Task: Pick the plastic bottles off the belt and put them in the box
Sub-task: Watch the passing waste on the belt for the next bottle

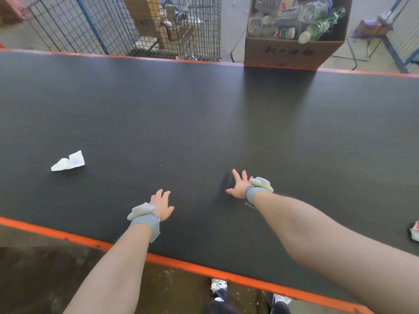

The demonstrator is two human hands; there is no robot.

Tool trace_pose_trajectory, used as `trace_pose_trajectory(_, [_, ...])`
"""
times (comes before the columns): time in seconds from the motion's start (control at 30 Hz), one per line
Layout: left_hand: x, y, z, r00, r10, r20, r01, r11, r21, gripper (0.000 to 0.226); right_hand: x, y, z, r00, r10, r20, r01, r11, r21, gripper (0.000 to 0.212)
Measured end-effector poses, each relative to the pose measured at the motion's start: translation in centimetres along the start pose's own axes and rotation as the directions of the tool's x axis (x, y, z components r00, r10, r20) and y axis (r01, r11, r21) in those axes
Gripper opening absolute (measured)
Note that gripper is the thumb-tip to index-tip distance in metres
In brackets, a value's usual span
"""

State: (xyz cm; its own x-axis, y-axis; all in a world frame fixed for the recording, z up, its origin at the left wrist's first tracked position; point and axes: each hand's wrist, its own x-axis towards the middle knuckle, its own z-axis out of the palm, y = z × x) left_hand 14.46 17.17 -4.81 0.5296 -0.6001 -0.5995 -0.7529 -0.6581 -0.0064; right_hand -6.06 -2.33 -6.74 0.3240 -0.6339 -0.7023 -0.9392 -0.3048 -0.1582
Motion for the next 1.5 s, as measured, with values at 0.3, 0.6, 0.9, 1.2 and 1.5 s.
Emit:
trace_pose_trajectory(0.3, [0.0, -2.2, -1.3, 0.975, -0.144, -0.166, 0.14, 0.989, -0.036, 0.066, -0.2, -3.9, 1.7, 0.979, -0.202, -0.011, 0.199, 0.973, -0.116, 0.089])
trace_pose_trajectory(0.6, [-0.4, -4.0, 0.4, 0.935, -0.279, -0.218, 0.265, 0.96, -0.092, 0.07, -1.6, -11.5, 0.7, 0.892, -0.452, 0.003, 0.451, 0.891, -0.049, 0.089])
trace_pose_trajectory(0.9, [-0.6, -6.1, 1.6, 0.928, -0.322, -0.186, 0.293, 0.942, -0.165, 0.064, -0.4, -15.5, 3.7, 0.81, -0.585, 0.05, 0.582, 0.788, -0.2, 0.091])
trace_pose_trajectory(1.2, [0.4, -6.2, 1.0, 0.922, -0.276, -0.27, 0.268, 0.961, -0.065, 0.077, 1.2, -11.1, 2.3, 0.922, -0.363, -0.135, 0.343, 0.927, -0.15, 0.049])
trace_pose_trajectory(1.5, [1.3, -7.7, -1.4, 0.823, -0.466, -0.323, 0.437, 0.885, -0.162, 0.096, 1.5, -12.0, -0.1, 0.912, -0.283, -0.296, 0.249, 0.957, -0.148, 0.077])
